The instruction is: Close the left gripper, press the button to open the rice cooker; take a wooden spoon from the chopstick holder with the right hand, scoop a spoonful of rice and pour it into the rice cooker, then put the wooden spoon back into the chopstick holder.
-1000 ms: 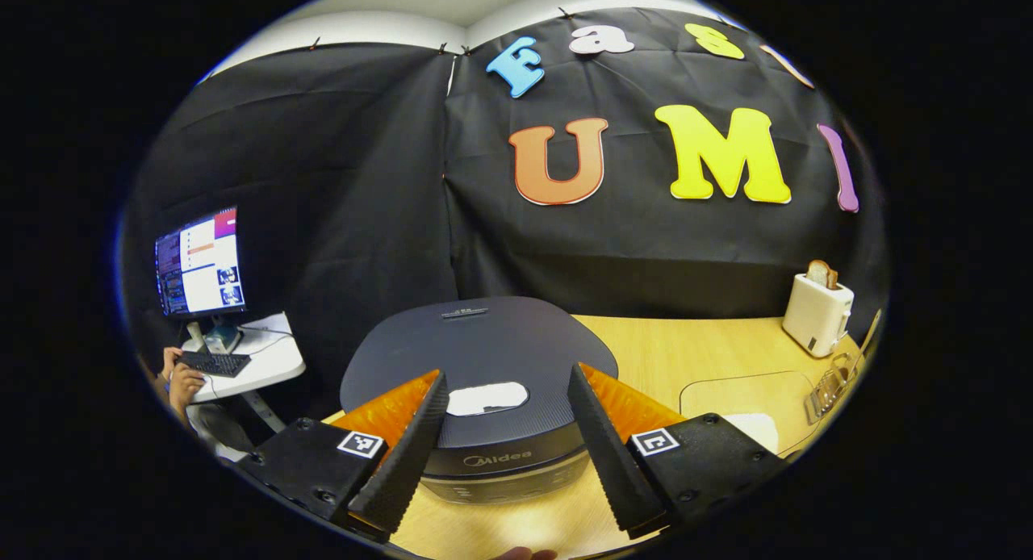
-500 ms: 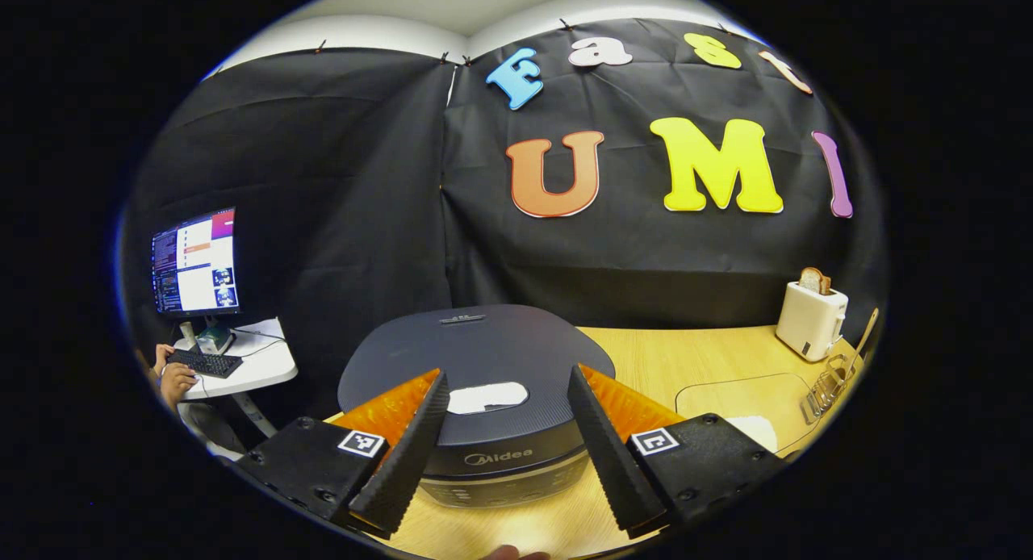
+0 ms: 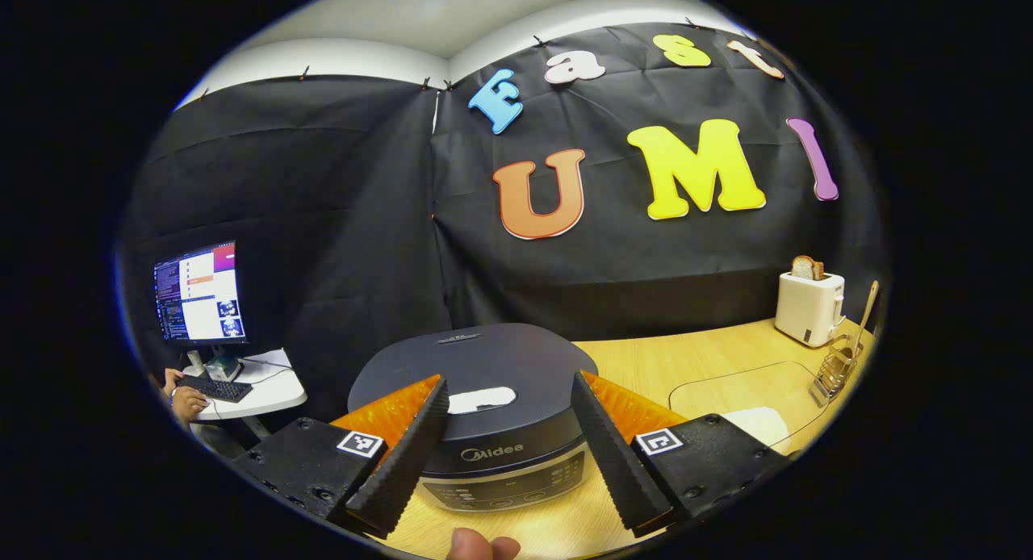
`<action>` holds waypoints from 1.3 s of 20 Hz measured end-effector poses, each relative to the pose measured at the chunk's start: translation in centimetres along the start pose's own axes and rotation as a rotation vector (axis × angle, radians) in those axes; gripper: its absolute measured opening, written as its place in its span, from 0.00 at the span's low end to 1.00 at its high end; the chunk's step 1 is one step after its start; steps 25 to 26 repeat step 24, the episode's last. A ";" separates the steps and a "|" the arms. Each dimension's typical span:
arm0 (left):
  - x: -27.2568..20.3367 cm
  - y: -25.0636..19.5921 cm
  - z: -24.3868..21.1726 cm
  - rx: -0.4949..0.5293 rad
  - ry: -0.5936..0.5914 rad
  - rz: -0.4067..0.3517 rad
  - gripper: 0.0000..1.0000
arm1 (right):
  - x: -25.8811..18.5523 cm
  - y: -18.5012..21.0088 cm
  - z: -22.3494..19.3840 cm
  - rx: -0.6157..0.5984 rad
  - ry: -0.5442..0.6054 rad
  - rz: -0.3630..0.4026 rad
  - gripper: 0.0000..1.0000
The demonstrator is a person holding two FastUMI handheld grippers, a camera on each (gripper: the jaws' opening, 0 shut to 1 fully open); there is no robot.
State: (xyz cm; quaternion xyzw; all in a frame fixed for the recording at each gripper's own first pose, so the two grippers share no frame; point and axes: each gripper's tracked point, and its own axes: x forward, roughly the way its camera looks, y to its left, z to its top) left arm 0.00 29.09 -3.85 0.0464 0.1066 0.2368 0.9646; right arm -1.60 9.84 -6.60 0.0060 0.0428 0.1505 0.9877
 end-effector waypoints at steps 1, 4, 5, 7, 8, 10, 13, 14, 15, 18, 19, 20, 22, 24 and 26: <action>-0.5 -0.2 1.4 0.019 -0.041 -0.001 0.98 | 0.2 0.2 0.2 0.002 0.000 0.003 0.91; -2.4 -1.9 5.4 0.021 -0.133 -0.045 0.97 | 0.5 0.3 1.3 -0.013 -0.017 -0.008 0.91; -3.2 -3.3 6.4 0.006 -0.149 -0.089 0.91 | 0.5 0.2 2.0 -0.018 -0.030 -0.016 0.91; -4.7 -5.8 8.4 -0.021 -0.183 -0.159 0.97 | 0.2 0.3 3.2 -0.029 -0.054 -0.024 0.91; -5.5 -6.9 9.1 -0.034 -0.198 -0.199 0.98 | 0.0 0.4 3.4 -0.035 -0.062 -0.025 0.91; -6.9 -8.6 9.6 -0.059 -0.216 -0.261 0.99 | -0.3 0.0 4.3 -0.044 -0.079 -0.039 0.96; -8.8 -10.9 8.9 -0.081 -0.226 -0.337 0.99 | -0.9 -0.4 5.6 -0.040 -0.100 -0.071 0.91; -9.2 -11.6 8.5 -0.089 -0.223 -0.363 0.99 | -1.1 -0.5 5.6 -0.037 -0.099 -0.085 0.95; -9.6 -12.3 7.9 -0.101 -0.216 -0.390 0.99 | -1.3 -0.6 5.5 -0.031 -0.096 -0.097 0.95; -11.0 -12.8 6.2 -0.112 -0.208 -0.412 0.99 | -1.9 -0.4 5.7 -0.057 -0.103 -0.136 0.95; -11.2 -12.8 5.6 -0.128 -0.207 -0.406 0.99 | -2.1 -0.4 5.7 -0.069 -0.107 -0.149 0.95; -11.6 -13.2 5.0 -0.148 -0.203 -0.412 0.99 | -2.3 0.1 5.6 -0.076 -0.108 -0.154 0.96; -11.9 -13.2 3.9 -0.155 -0.195 -0.411 0.99 | -2.9 1.0 5.0 -0.071 -0.105 -0.159 0.96; -12.0 -12.7 3.9 -0.133 -0.207 -0.406 0.99 | -3.1 1.8 4.8 -0.084 -0.100 -0.162 0.91; -12.0 -12.7 3.9 -0.133 -0.207 -0.406 0.99 | -3.1 1.8 4.8 -0.084 -0.100 -0.162 0.91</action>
